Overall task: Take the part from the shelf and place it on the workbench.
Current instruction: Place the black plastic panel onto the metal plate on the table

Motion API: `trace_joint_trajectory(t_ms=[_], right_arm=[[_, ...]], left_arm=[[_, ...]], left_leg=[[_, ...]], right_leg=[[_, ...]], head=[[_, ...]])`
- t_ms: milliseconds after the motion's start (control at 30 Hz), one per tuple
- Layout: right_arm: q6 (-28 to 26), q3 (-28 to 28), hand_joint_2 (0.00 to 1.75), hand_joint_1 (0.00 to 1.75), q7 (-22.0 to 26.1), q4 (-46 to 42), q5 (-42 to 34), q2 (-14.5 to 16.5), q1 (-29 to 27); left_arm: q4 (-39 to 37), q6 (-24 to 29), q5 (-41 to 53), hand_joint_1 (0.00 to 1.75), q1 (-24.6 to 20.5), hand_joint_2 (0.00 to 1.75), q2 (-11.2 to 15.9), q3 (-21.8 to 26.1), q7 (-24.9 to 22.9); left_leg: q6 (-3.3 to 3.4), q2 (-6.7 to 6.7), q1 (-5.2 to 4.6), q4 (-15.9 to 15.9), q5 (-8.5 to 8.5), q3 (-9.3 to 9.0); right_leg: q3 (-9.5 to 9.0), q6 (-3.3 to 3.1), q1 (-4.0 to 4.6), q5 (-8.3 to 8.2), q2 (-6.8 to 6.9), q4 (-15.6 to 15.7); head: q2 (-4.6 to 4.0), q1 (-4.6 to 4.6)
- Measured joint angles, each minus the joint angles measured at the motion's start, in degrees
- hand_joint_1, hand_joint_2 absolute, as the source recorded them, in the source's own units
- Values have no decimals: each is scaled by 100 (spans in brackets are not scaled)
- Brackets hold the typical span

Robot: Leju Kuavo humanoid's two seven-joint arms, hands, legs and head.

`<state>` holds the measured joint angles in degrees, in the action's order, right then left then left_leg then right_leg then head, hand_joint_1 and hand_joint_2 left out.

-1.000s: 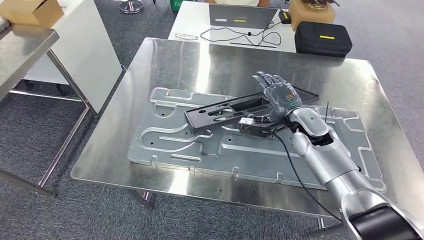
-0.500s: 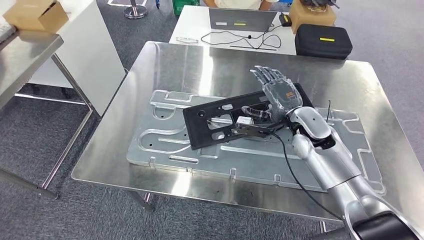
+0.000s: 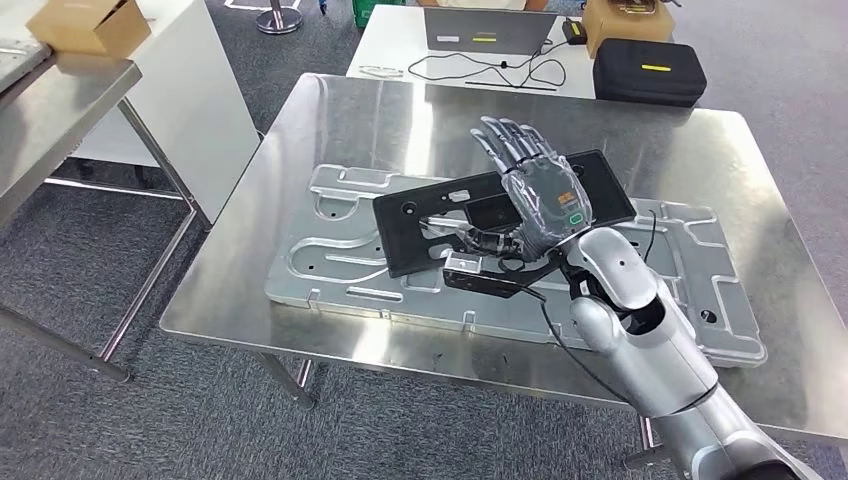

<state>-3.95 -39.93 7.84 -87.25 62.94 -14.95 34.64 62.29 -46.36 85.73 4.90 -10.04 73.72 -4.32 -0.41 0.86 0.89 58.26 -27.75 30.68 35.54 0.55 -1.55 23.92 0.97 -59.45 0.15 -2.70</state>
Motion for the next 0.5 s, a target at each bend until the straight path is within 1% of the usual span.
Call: trace_joint_trajectory(t_ms=[33, 67, 100, 133, 167, 200, 233, 267, 300, 333, 367, 400, 433, 467, 500], right_arm=[[9, 4, 0, 0, 6, -58, -20, -1, -40], [23, 8, 0, 0, 7, -106, -42, -2, -73], [42, 12, 0, 0, 8, -146, -63, 0, -98], [58, 15, 0, 0, 11, -181, -84, 1, -125], [73, 17, 0, 0, 15, -215, -103, 2, -158], [84, 17, 0, 0, 19, -249, -127, 4, -202], [93, 17, 0, 0, 22, -280, -159, 3, -254], [105, 17, 0, 0, 23, -310, -196, 3, -307], [118, 17, 0, 0, 26, -348, -237, 3, -361], [127, 17, 0, 0, 32, -393, -268, -1, -412], [128, 17, 0, 0, 42, -446, -289, -9, -461], [117, 17, 0, 0, 56, -506, -299, -22, -522], [95, 17, 0, 0, 75, -568, -297, -46, -593], [65, 16, 0, 0, 94, -625, -284, -76, -674], [28, 15, 0, 0, 110, -684, -261, -110, -775]], left_arm=[[12, 11, 0, 0, 2, 0, -15, 0, -17], [23, 20, 1, 0, -2, 0, -31, 0, -27], [36, 27, 1, 0, -8, 0, -46, 0, -37], [46, 36, 0, 0, -17, 0, -63, 0, -47], [54, 49, 0, 0, -24, 0, -79, 0, -57], [62, 66, -1, 0, -28, 0, -96, 0, -69], [69, 88, -1, 0, -30, 0, -115, 0, -79], [79, 109, -1, 0, -30, 0, -133, 0, -86], [94, 127, -1, 0, -31, 0, -156, 0, -90], [115, 139, 0, 0, -32, 0, -178, 0, -87], [140, 144, 0, 0, -33, 0, -209, 0, -80], [172, 145, 0, 0, -34, 0, -241, 0, -72], [208, 145, 0, 0, -33, 0, -272, 0, -63], [245, 144, 0, 0, -33, 0, -306, 0, -57], [289, 143, 0, 0, -32, 0, -338, 0, -55]], left_leg=[[47, -14, 7, -30, 19, 14], [105, -30, 12, -43, 62, 37], [162, -47, 18, -65, 117, 69], [208, -62, 20, -75, 174, 118], [238, -68, 8, -73, 225, 184], [255, -71, -5, -68, 276, 258], [260, -73, -18, -61, 325, 332], [259, -72, -32, -51, 373, 404], [255, -70, -44, -36, 417, 475], [248, -67, -52, -18, 457, 539], [234, -66, -59, 3, 493, 592], [214, -63, -67, 18, 529, 628], [187, -64, -72, 24, 563, 644], [153, -65, -71, 21, 599, 648], [115, -63, -73, 3, 642, 647]], right_leg=[[15, 41, -6, -3, -8, -17], [49, 70, -9, 65, -19, -70], [112, 85, -13, 225, -30, -218], [209, 89, -18, 476, -42, -493], [323, 91, -13, 755, -52, -845], [421, 94, -13, 978, -58, -1212], [466, 95, -10, 1096, -64, -1487], [418, 89, -6, 1081, -68, -1572], [271, 71, 1, 971, -69, -1453], [28, 43, 13, 824, -69, -1148], [-261, 4, 33, 737, -66, -734], [-506, -24, 57, 686, -58, -368], [-670, -50, 83, 673, -53, -101], [-738, -68, 108, 688, -48, 41], [-726, -83, 124, 652, -44, 77]], head=[[0, 1], [0, 3], [0, 3], [0, 3], [0, 3], [0, 3], [0, 3], [0, 3], [1, 3], [1, 3], [0, 1], [0, -2], [0, 2], [0, 3], [0, 8]])
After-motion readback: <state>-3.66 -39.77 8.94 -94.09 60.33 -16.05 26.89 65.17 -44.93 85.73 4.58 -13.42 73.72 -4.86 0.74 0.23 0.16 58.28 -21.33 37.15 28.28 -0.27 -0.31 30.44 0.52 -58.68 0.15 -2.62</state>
